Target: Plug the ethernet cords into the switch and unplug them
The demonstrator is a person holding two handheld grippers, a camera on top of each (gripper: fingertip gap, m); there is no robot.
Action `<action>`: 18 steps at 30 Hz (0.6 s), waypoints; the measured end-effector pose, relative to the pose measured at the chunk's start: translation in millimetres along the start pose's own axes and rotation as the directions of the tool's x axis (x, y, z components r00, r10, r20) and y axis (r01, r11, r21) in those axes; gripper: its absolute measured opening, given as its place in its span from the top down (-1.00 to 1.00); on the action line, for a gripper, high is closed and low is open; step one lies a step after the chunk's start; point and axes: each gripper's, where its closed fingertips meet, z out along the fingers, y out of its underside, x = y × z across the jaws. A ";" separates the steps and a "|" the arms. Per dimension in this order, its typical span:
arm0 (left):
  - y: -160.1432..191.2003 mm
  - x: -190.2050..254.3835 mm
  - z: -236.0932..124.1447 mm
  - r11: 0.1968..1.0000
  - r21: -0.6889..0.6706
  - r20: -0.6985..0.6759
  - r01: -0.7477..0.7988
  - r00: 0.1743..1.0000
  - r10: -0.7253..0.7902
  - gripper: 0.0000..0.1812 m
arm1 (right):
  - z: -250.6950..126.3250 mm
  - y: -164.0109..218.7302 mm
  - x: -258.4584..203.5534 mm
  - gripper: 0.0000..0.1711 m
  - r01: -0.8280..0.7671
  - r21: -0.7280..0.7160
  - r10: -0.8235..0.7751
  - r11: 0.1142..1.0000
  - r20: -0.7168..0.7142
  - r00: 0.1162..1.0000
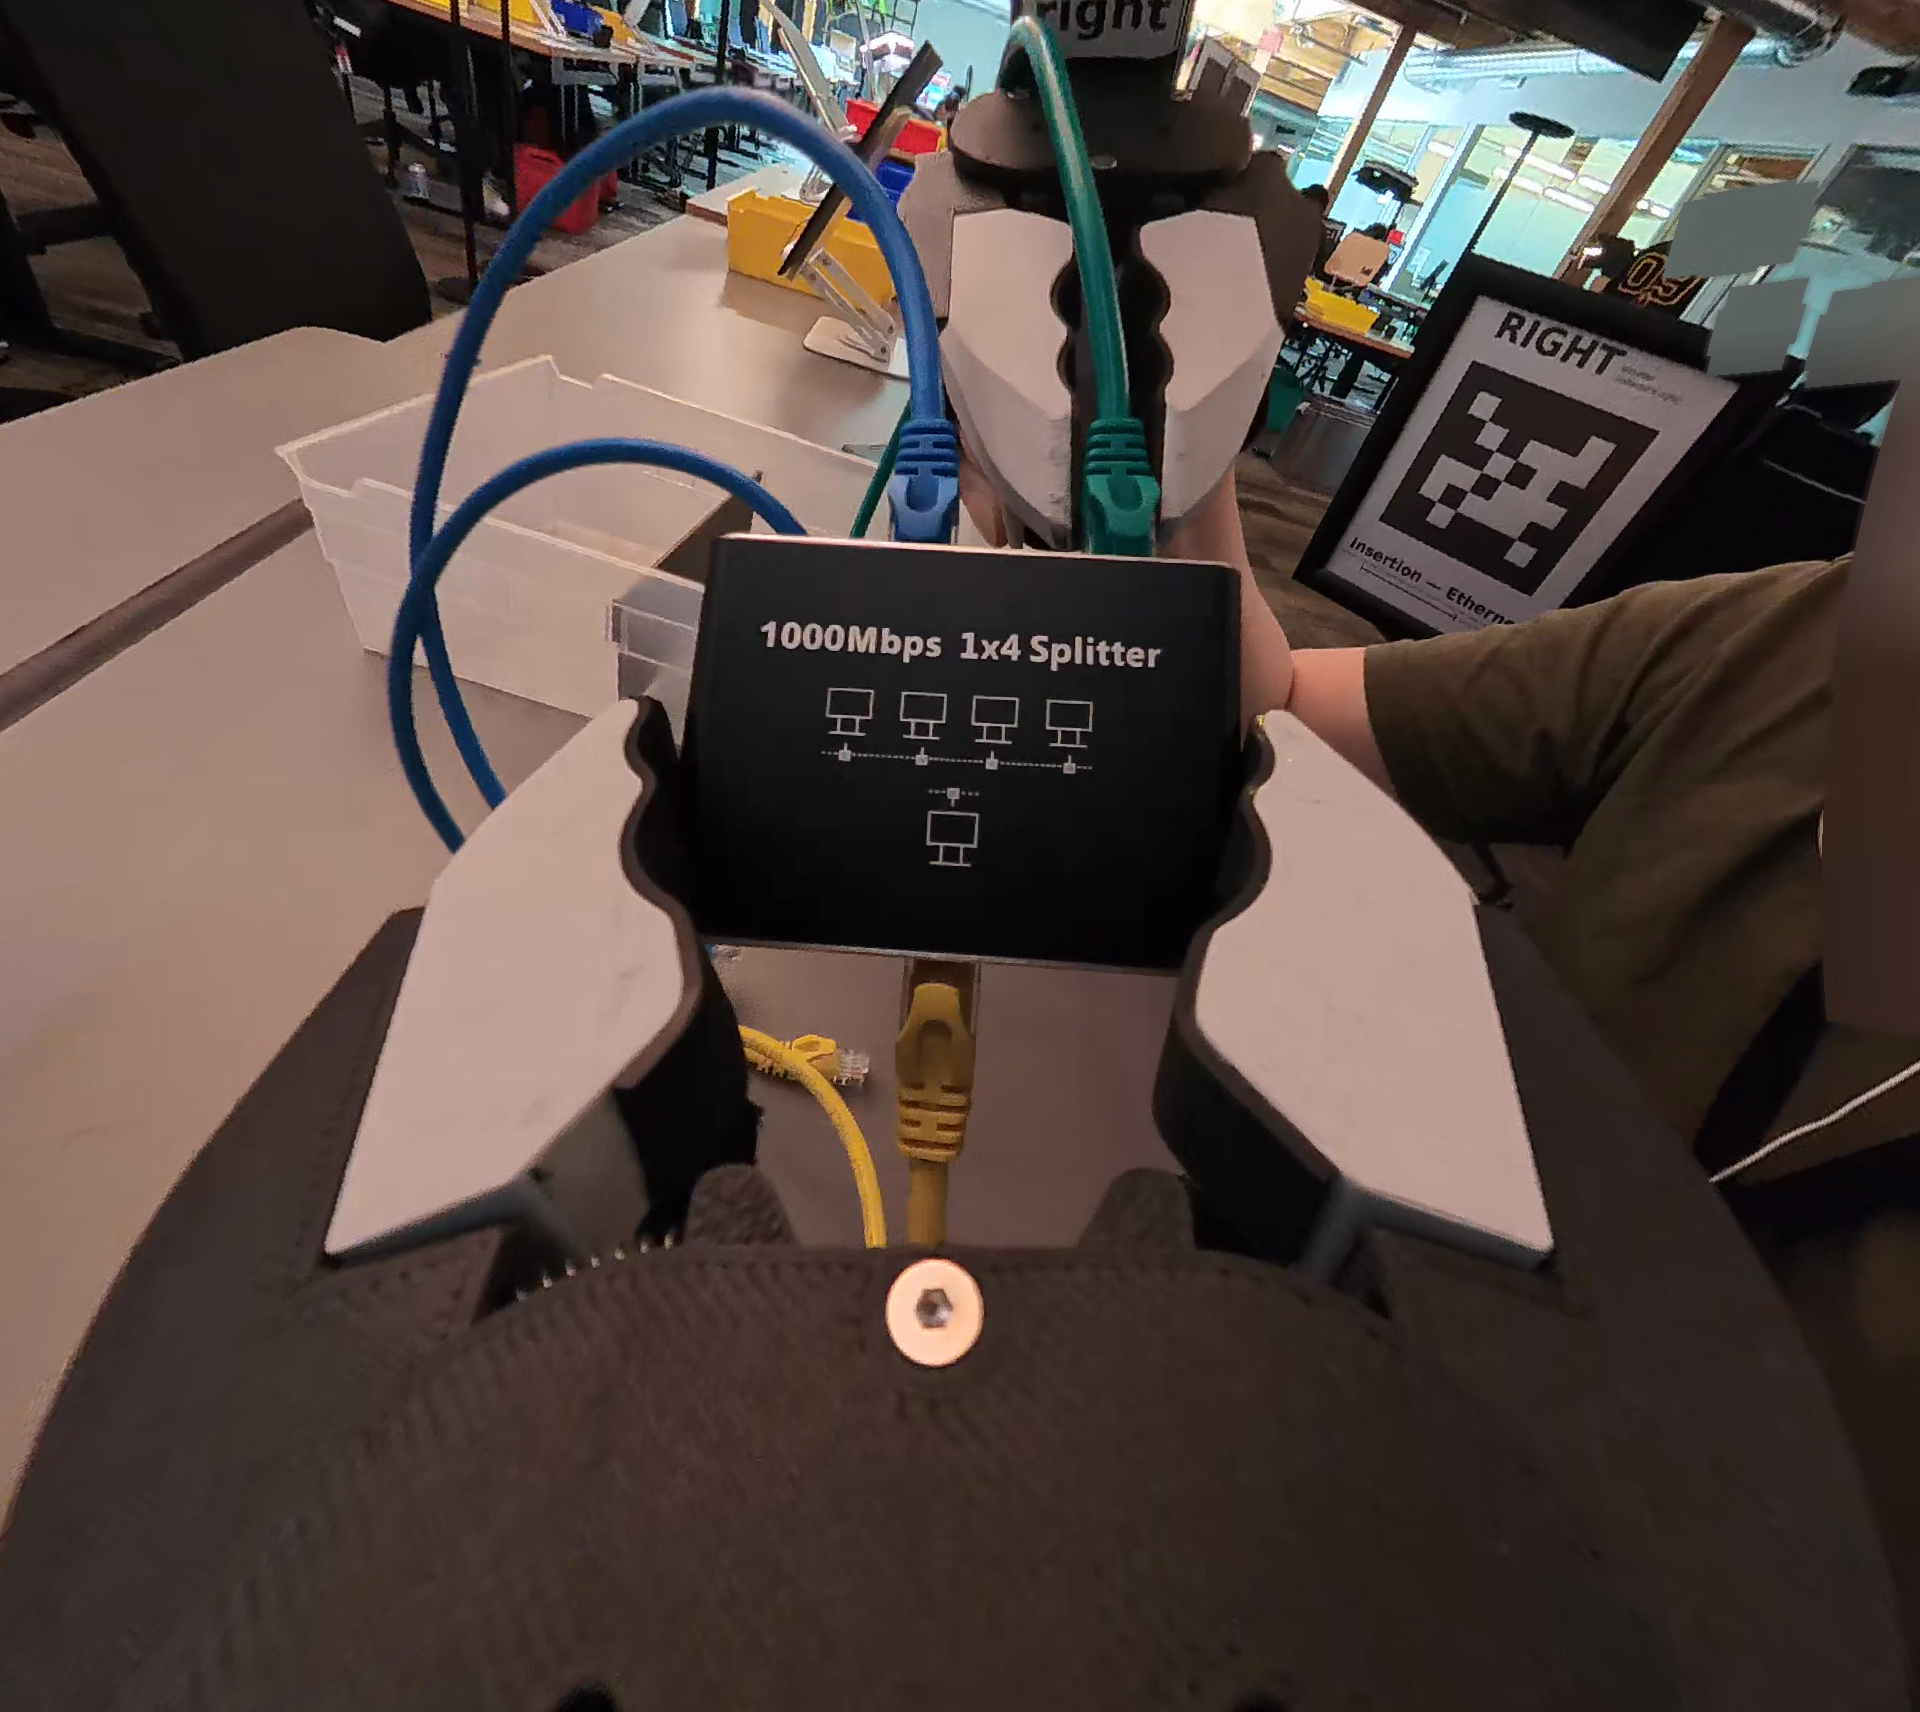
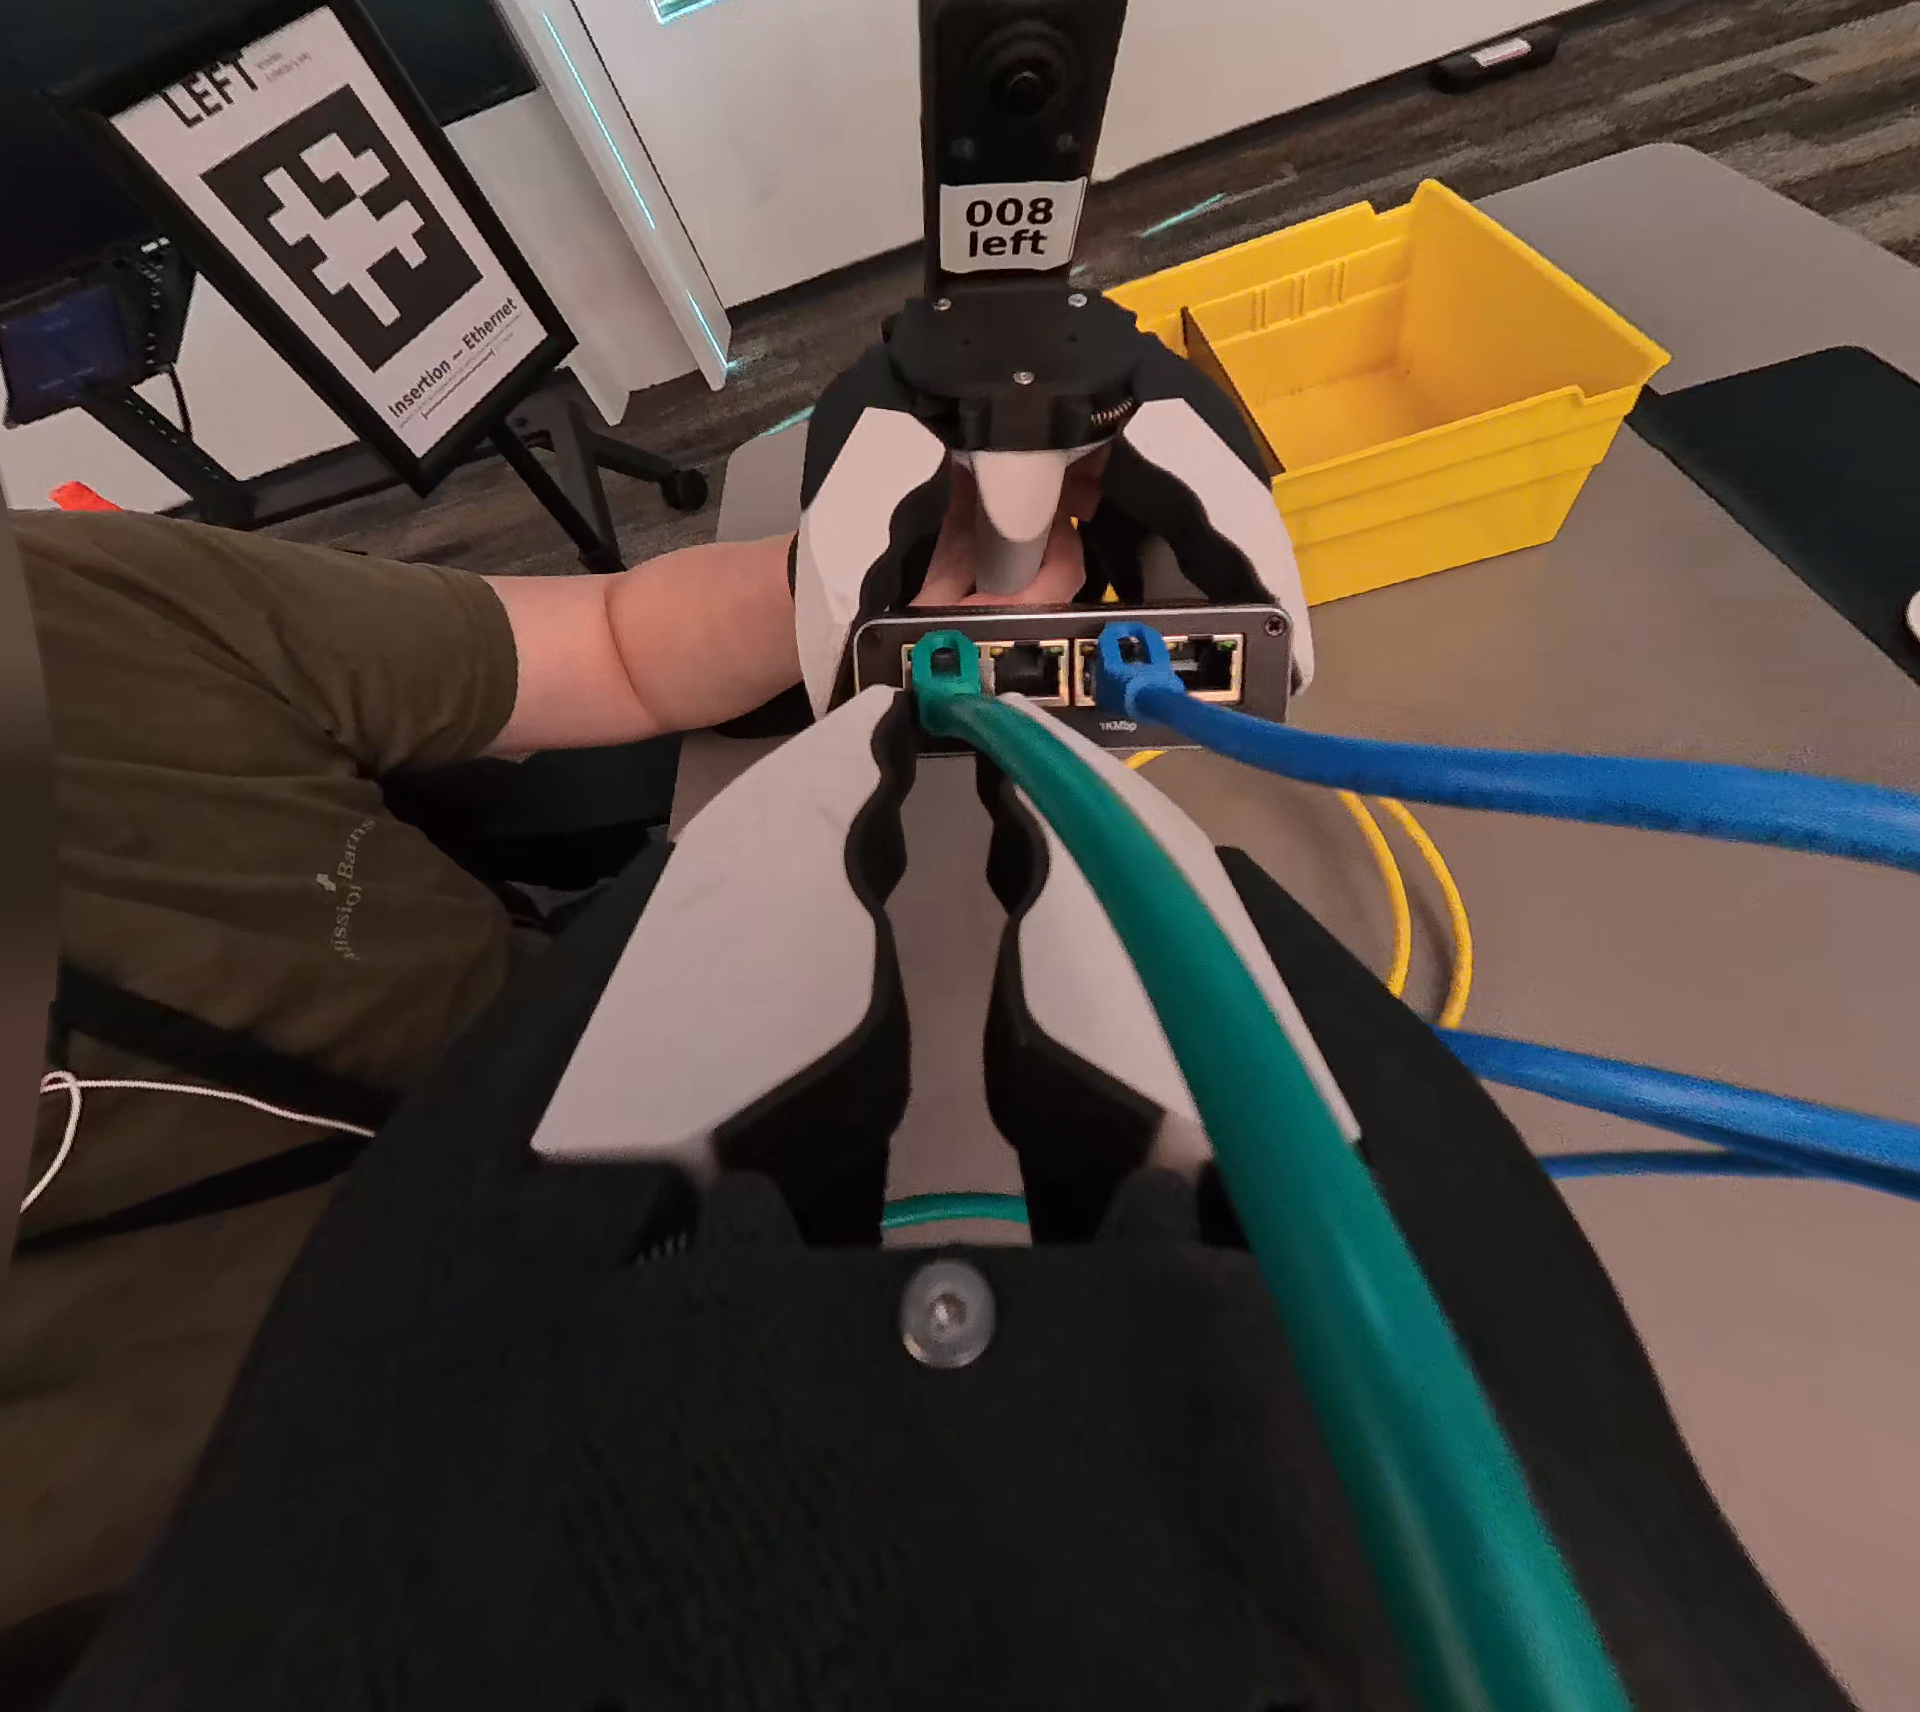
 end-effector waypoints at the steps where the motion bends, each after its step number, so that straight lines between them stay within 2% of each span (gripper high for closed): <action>1: -0.5 -0.5 -0.3 1.000 0.004 0.002 0.003 1.000 -0.003 -0.11 | 0.4 -1.0 0.5 0.85 -0.005 0.011 0.005 1.000 0.007 1.000; 12: -0.2 -5.1 -0.9 1.000 0.002 0.034 0.011 0.999 -0.011 -0.13 | 9.3 3.6 2.4 0.85 -0.006 0.001 0.006 1.000 0.015 1.000; 17: -5.6 -11.4 -4.9 0.999 0.045 0.060 0.006 0.998 -0.008 -0.13 | 10.6 -5.8 8.9 0.84 0.064 0.046 -0.061 0.997 -0.058 0.996; 18: -6.7 -14.0 -6.5 0.999 0.051 0.087 -0.005 0.996 0.001 -0.13 | 10.4 -6.5 11.5 0.79 0.069 0.049 -0.065 0.996 -0.083 0.994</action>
